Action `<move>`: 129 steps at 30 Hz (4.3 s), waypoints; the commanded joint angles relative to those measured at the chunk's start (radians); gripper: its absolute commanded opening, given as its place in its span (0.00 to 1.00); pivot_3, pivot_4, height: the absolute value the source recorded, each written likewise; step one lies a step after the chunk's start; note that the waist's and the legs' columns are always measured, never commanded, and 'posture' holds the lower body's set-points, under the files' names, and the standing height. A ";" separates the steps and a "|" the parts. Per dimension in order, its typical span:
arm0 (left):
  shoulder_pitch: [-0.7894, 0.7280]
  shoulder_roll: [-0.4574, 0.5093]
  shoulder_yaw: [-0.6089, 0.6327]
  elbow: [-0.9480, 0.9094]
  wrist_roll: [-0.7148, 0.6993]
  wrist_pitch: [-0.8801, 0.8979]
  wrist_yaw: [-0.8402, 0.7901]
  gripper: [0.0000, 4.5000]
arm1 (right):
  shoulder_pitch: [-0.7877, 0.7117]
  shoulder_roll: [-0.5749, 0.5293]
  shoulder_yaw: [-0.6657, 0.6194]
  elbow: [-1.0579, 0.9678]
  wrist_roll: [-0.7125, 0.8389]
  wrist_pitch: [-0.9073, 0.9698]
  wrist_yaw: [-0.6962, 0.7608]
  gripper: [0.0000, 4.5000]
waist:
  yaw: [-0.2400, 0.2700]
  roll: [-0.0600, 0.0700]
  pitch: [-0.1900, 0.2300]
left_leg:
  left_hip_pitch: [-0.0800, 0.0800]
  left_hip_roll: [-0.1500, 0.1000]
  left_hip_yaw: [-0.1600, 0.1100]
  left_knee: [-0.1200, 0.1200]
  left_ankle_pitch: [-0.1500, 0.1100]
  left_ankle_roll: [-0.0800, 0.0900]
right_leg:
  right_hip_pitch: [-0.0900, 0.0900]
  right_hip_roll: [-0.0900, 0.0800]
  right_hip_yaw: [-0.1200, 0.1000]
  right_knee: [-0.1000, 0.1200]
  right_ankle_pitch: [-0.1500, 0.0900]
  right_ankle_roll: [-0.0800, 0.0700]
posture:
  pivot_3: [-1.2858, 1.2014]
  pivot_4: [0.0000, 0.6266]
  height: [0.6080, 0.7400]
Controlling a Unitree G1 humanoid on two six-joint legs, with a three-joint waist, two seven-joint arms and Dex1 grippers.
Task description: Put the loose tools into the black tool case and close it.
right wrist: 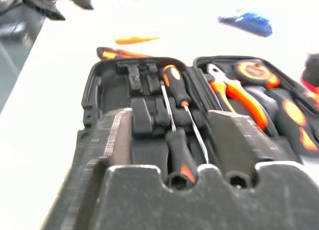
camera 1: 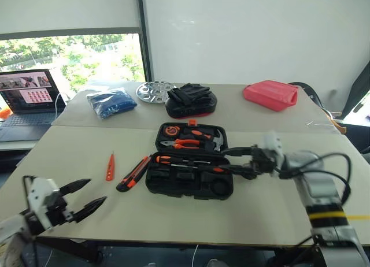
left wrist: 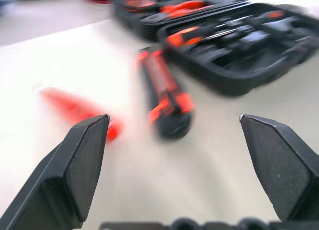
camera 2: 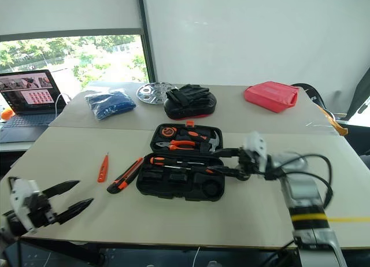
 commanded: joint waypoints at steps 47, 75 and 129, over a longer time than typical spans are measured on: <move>-0.738 -0.047 -0.262 0.035 0.070 1.147 0.779 0.10 | 0.078 0.038 0.089 -0.237 0.138 -0.173 -0.074 1.00 | 0.002 -0.003 0.000 | 0.016 -0.003 -0.001 -0.001 -0.002 -0.006 | 0.016 -0.001 0.002 0.000 -0.001 0.003 | 0.52 0.24 1.00; -1.268 -0.154 -0.996 0.685 0.581 -0.260 -0.384 0.10 | 0.448 -0.065 -0.072 -0.524 0.155 -0.100 -0.303 1.00 | 0.012 -0.007 0.003 | 0.008 -0.003 0.000 0.003 -0.004 -0.002 | 0.013 0.002 0.003 -0.004 -0.002 0.005 | 0.52 0.24 1.00; -1.217 -0.173 -1.044 0.354 0.728 0.206 -0.408 0.10 | 0.469 -0.056 -0.019 -0.529 0.141 -0.106 -0.326 1.00 | 0.023 -0.007 0.003 | 0.009 -0.003 0.000 0.004 -0.004 -0.001 | 0.014 0.002 0.003 -0.002 -0.004 0.006 | 0.52 0.24 1.00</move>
